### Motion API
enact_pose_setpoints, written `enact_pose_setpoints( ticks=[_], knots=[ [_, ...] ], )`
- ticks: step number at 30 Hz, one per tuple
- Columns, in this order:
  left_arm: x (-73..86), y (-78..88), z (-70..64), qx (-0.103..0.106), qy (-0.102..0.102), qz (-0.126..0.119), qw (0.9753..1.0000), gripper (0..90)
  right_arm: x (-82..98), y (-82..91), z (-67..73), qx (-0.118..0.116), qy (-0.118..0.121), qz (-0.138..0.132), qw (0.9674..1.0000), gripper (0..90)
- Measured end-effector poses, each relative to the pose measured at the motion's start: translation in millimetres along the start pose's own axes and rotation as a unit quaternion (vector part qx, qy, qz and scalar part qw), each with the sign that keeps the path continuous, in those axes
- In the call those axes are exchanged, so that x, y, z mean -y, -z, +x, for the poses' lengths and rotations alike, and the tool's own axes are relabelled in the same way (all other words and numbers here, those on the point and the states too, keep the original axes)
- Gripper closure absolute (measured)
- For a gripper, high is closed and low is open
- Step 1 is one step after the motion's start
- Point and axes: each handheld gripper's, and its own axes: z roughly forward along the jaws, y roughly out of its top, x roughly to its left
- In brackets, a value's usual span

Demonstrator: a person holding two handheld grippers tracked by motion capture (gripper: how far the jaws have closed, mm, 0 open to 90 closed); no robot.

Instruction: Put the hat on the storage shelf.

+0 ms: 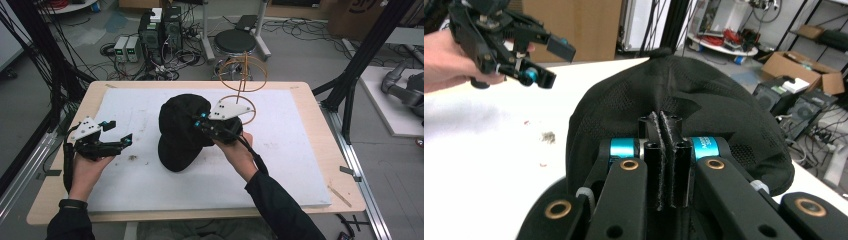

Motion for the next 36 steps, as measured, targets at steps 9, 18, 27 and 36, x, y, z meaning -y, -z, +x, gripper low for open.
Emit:
enact_pose_setpoints(
  ticks=[9,18,27,36],
  knots=[
    [0.0,-0.8,-0.8,0.001,0.001,-0.001,1.0000,18.8,-27.6,13.1,-11.7,0.017,0.014,-0.021,0.9995,89.6],
    [-0.2,-0.2,-0.6,0.001,0.000,-0.001,1.0000,18.8,-55.2,28.0,-31.1,0.036,0.010,-0.044,0.9983,89.8],
    [-0.1,-0.9,-0.7,0.001,0.001,-0.002,1.0000,18.7,-78.1,45.7,-53.1,0.061,0.009,-0.068,0.9958,89.8],
    [-0.3,-0.8,-1.1,0.003,0.001,-0.004,1.0000,18.7,-106.8,62.9,-83.3,0.101,0.010,-0.080,0.9916,89.8]
  ],
)
